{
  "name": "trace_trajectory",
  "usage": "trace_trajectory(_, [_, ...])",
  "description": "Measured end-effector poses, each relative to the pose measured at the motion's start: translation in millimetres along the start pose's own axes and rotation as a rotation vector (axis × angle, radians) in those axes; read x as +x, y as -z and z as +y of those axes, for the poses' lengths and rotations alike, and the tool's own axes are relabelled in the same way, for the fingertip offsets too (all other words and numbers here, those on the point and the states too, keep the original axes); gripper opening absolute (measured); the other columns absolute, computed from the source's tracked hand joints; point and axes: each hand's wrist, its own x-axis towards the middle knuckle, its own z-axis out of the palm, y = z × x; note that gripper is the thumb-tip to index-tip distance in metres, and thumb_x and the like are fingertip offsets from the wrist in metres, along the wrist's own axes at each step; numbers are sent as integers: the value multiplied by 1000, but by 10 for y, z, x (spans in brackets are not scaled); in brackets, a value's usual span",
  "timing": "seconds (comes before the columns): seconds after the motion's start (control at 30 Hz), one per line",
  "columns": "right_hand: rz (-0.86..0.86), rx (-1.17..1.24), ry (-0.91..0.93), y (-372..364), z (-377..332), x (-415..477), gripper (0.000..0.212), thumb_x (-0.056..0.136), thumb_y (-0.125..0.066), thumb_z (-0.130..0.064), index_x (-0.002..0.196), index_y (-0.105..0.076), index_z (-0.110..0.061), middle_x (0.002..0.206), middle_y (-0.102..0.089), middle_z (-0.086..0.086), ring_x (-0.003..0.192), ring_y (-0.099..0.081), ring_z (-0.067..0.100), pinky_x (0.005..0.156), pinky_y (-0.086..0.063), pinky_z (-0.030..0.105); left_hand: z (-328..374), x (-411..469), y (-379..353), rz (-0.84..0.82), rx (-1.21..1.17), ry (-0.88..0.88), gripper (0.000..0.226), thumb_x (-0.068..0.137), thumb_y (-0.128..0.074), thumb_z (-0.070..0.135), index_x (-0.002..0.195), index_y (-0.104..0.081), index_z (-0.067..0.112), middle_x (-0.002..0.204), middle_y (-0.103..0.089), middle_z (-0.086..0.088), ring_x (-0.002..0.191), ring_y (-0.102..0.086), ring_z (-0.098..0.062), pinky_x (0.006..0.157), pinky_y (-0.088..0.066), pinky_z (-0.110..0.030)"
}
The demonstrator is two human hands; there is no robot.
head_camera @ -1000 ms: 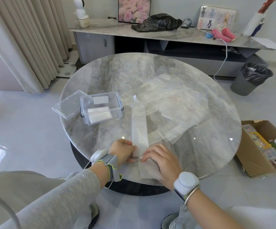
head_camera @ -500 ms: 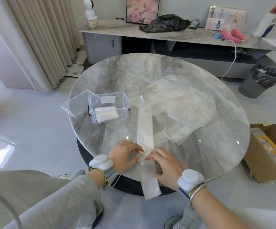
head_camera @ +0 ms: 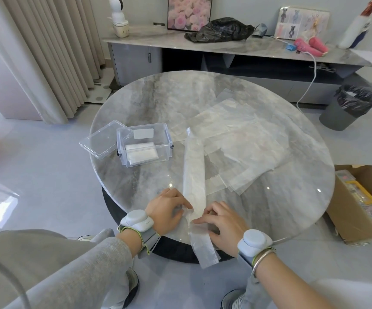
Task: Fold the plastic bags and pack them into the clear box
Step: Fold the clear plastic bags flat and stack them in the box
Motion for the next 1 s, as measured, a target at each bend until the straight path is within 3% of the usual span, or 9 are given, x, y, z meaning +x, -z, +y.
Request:
trace_trajectory(0.07, [-23, 52, -53, -11, 8, 33, 36, 82, -62, -10, 100, -73, -40, 96, -51, -16, 93, -43, 2, 68, -43, 20, 17, -7, 3, 31, -29, 21, 28, 85, -53, 21, 100, -72, 35, 104, -56, 13, 91, -45, 0, 70, -44, -21])
trace_trajectory(0.17, [-74, 188, -180, -8, 4, 101, 35, 88, -61, -11, 98, -73, -42, 90, -53, -18, 93, -43, 2, 75, -38, 15, 26, -8, 8, 9, 12, 27, 33, 87, -53, 13, 104, -71, 34, 108, -57, 15, 96, -47, -3, 73, -45, -22])
trace_trajectory(0.27, [-25, 367, -399, -16, 7, 165, 30, 89, -60, -12, 94, -73, -39, 88, -65, -11, 85, -55, 5, 72, -41, 12, 20, 18, -8, 5, 35, 53, 34, 88, -53, 11, 109, -68, 33, 104, -61, 19, 98, -49, -2, 76, -45, -21])
trace_trajectory(0.37, [8, 438, -534, -42, 13, 233, 14, 87, -64, -19, 90, -70, -31, 81, -66, -8, 74, -58, 10, 66, -45, 17, 39, 38, -33, 58, -38, 148, 37, 88, -52, 10, 115, -61, 33, 93, -62, 26, 94, -52, 0, 77, -49, -25])
trace_trajectory(0.47, [55, 449, -587, -62, -5, 298, 5, 85, -68, -31, 87, -63, -32, 72, -61, -11, 63, -54, 3, 61, -44, 18, 57, 35, -24, 33, -66, 199, 41, 87, -47, 11, 123, -54, 29, 91, -58, 24, 96, -54, -4, 79, -51, -31])
trace_trajectory(0.6, [89, 409, -642, -74, -17, 353, 20, 82, -71, -41, 92, -59, -28, 67, -60, -12, 57, -51, -1, 52, -37, 10, 35, 32, -3, -11, -104, 199, 50, 79, -44, 14, 127, -46, 26, 91, -59, 26, 89, -55, -2, 80, -52, -35])
trace_trajectory(0.67, [88, 394, -662, -79, -9, 359, 22, 82, -71, -41, 94, -60, -27, 67, -60, -11, 57, -52, -1, 51, -35, 11, 24, 33, -21, 4, -119, 195, 50, 84, -51, 13, 131, -42, 28, 91, -59, 26, 89, -57, 0, 78, -53, -33])
trace_trajectory(0.87, [78, 333, -671, -99, -2, 346, 22, 85, -68, -38, 101, -56, -28, 68, -60, -13, 61, -53, 1, 54, -35, 17, 26, 33, -57, 47, -121, 172, 55, 87, -65, 43, 132, -34, 39, 91, -60, 24, 84, -59, 4, 72, -52, -21])
trace_trajectory(1.0, [94, 313, -665, -116, -4, 337, 27, 87, -66, -38, 107, -51, -29, 69, -61, -12, 63, -55, 3, 54, -35, 19, -20, 24, -52, 29, -67, 97, 50, 89, -64, 39, 133, -43, 42, 97, -56, 22, 82, -58, 2, 69, -53, -21])
